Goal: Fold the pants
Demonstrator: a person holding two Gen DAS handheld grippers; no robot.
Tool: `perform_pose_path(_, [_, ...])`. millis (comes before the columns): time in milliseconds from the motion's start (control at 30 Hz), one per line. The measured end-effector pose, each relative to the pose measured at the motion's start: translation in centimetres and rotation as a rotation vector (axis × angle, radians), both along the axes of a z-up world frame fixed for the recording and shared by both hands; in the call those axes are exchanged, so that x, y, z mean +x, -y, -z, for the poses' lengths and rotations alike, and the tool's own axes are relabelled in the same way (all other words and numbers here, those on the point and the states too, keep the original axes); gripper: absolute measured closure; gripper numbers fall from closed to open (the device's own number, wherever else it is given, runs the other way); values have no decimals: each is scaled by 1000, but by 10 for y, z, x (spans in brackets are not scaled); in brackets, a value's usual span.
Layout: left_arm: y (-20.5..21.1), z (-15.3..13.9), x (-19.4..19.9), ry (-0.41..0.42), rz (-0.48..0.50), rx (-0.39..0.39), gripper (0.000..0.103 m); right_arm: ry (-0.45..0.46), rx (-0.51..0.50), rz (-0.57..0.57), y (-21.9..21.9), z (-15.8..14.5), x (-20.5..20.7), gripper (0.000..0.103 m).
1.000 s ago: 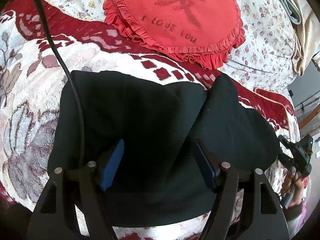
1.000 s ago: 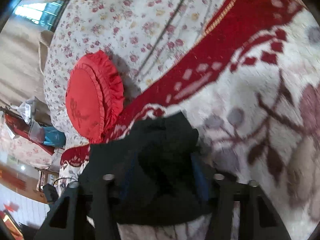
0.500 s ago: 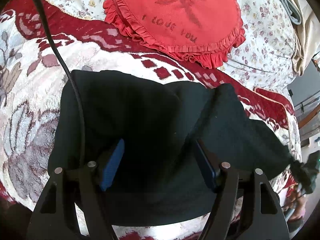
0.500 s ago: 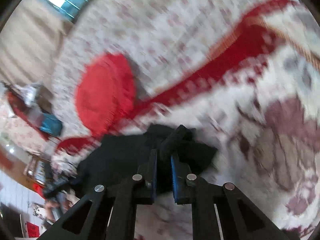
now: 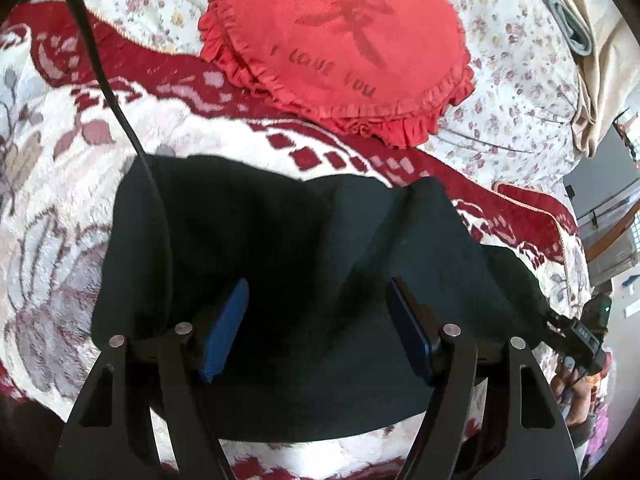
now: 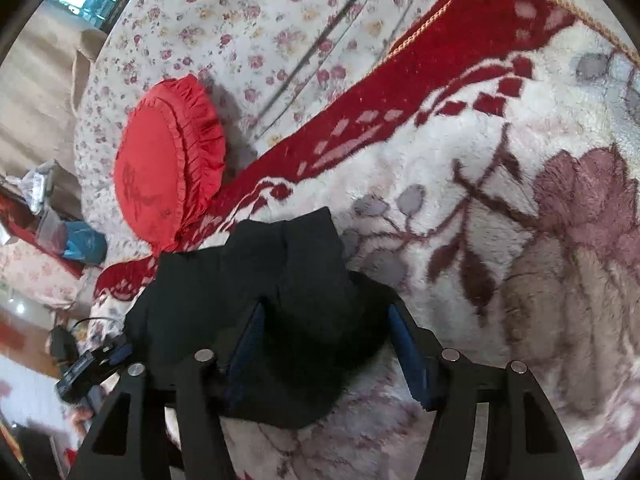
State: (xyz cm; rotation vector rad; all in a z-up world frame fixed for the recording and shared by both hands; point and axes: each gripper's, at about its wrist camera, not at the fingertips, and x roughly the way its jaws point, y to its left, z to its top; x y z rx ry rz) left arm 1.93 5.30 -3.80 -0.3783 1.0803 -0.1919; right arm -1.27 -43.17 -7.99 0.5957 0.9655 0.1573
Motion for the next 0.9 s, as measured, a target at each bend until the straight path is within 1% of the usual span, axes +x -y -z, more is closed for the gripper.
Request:
perform_pose_path(100, [4,-6,-1,13,13,22,32,132,-29,-58,-32,-27,-10,42])
perform_pose_path(133, [4,-6,0,18,17,14,32,182,-42,-105,-51,-36,-13,42])
perform_pose_path(200, [5,-4,0,13,12,-5,32,213,-74,-159,-72,-41,-13,42])
perform_pose_path(267, [6,1,0,-8,7,-24,32,192,-187,-164,-91,-35,-8,42])
perform_pose_path(300, [7,2,-1,-15,9,-29,32,179,-212,-153,-94,-30,-6,42])
perform_pose_path(367, [10,3,-3,-22,24,-30,32,157,-212,-138,-93,-22,-1,42])
perform_pose_path(433, [12,4,-4,-21,30,-11,32,145,-219,-117,-86,-17,2,42])
perform_pose_path(533, [7,5,-4,-26,16,-18,32,139,-181,-91,-72,-18,1,42])
perform_pose_path(600, [4,6,-3,-27,7,-25,32,152,-170,-95,-66,-23,-2,42])
perform_pose_path(667, [3,7,-2,-31,4,-21,32,184,-148,-137,-64,-28,-5,44])
perform_pose_path(700, [3,9,-1,-36,2,-21,32,185,-164,-131,-64,-29,-4,56])
perform_pose_path(733, [4,10,-1,-39,0,-23,32,184,-204,-111,-62,-30,-1,66])
perform_pose_path(767, [4,10,-2,-40,-2,-23,32,179,-229,-101,-61,-31,3,86])
perform_pose_path(800, [5,9,-2,-38,-3,-24,32,174,-242,-86,-57,-31,8,92])
perform_pose_path(833, [5,8,-3,-34,-1,-30,32,178,-237,-58,-51,-31,11,94])
perform_pose_path(900, [7,5,-5,-23,0,-39,32,188,-205,-12,-39,-31,18,94])
